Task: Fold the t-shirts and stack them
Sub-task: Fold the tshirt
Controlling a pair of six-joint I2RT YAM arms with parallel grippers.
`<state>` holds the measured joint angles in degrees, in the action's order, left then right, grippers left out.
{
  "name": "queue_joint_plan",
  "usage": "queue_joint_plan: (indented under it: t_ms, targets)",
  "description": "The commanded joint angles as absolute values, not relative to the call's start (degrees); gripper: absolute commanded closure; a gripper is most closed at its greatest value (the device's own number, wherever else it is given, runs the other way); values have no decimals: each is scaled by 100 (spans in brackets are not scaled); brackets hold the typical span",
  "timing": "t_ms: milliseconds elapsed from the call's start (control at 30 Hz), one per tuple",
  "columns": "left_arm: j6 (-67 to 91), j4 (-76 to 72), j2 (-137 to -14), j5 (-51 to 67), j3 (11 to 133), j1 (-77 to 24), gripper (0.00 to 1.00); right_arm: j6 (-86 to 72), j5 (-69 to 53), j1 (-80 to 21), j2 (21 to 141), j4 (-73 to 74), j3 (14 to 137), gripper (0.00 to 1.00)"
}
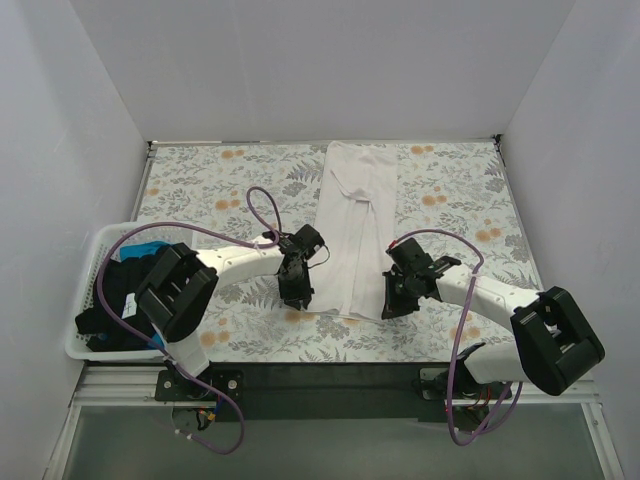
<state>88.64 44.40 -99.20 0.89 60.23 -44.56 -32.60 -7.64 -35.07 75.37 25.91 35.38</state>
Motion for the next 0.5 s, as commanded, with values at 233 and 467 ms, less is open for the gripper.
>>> queue_joint_plan:
  t_ms: [233, 467]
  targets:
    - [9114, 4956, -8571, 193, 5081, -4649, 100, -2786, -1783, -3630, 7112, 3515, 3770, 99]
    - [9185, 5019, -8068, 237, 5518, -4580, 100, -2444, -1398, -3446, 7013, 4122, 4657, 99]
